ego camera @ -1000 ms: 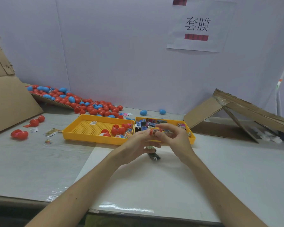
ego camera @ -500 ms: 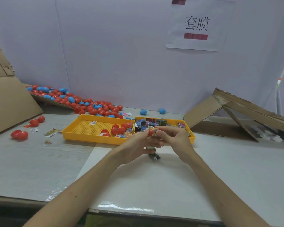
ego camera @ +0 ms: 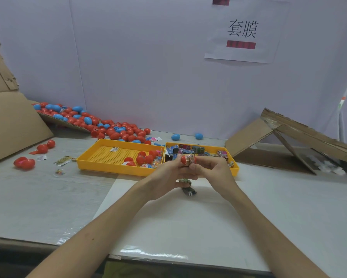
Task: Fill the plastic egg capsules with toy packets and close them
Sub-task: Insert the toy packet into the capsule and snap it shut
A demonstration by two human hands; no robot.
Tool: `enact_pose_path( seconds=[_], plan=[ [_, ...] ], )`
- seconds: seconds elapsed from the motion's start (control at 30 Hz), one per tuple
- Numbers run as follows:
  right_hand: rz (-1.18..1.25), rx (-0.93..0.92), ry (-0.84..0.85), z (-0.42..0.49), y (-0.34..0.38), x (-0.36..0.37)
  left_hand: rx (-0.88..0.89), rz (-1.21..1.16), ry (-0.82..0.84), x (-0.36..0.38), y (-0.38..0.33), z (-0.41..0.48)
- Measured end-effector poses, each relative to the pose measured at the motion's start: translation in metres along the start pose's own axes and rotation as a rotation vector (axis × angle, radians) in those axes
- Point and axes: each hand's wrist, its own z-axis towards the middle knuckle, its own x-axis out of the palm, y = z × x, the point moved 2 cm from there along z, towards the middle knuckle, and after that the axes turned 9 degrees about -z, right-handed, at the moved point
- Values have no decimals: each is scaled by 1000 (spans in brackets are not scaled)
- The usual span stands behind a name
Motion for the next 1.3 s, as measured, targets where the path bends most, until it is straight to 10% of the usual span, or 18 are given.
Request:
enact_pose_path(
  seconds=[1.3],
  plan=[
    [83, 8, 3, 0, -4, 1, 25, -143, -128, -2, 1, 0]
  ],
)
